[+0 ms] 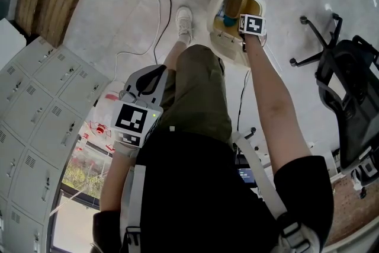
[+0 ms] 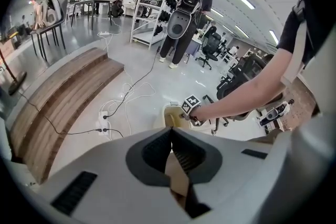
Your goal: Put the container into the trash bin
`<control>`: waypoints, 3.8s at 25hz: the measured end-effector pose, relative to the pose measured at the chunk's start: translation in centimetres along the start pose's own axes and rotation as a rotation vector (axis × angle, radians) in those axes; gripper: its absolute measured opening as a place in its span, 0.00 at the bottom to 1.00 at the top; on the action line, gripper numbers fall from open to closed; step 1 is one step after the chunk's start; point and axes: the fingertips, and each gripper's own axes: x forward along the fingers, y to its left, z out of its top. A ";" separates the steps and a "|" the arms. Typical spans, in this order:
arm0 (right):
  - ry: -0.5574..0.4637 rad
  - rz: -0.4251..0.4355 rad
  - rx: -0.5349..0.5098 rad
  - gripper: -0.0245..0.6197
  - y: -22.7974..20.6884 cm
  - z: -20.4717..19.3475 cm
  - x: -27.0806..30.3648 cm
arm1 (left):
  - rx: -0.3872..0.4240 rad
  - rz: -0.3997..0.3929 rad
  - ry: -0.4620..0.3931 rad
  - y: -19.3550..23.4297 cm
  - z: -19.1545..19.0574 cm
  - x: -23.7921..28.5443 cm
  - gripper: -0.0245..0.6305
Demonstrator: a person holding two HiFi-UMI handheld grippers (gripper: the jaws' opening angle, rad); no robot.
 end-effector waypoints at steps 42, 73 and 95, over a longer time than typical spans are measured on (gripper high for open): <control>-0.345 0.203 -0.098 0.06 -2.5 3.8 -17.5 | 0.021 0.058 -0.238 -9.6 7.0 -2.0 0.05; -0.756 0.309 -0.216 0.06 1.0 3.0 -45.4 | 0.149 -0.105 -0.482 -16.5 16.7 -5.3 0.05; -1.055 0.151 -0.173 0.06 1.5 1.6 -64.8 | 0.435 -0.345 -0.619 -22.7 26.4 -12.9 0.08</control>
